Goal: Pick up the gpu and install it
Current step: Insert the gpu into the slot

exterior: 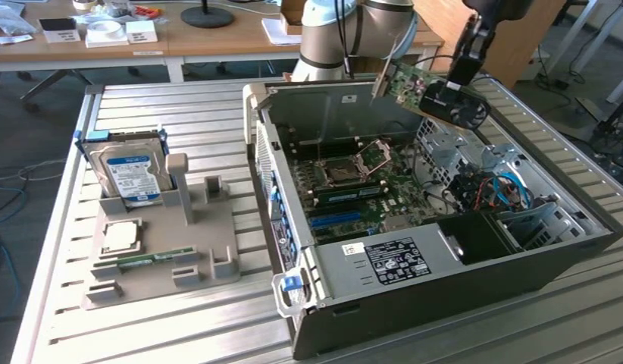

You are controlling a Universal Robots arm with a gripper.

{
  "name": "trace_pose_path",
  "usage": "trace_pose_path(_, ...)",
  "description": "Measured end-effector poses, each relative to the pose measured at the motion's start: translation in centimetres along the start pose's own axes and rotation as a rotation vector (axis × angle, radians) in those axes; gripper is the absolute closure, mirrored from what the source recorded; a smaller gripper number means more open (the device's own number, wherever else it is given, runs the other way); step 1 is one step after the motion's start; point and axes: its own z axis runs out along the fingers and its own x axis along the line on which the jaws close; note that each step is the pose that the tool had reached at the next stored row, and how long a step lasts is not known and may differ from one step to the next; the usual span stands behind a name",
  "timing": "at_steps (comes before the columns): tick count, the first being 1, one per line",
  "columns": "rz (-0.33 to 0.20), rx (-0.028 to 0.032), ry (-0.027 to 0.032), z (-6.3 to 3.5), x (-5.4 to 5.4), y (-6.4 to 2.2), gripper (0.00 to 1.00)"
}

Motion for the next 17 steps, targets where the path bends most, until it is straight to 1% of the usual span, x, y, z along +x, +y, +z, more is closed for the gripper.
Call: trace_pose_path(17, -0.31, -0.0112, 0.0096, 0.18, 0.01, -0.01, 0.73)
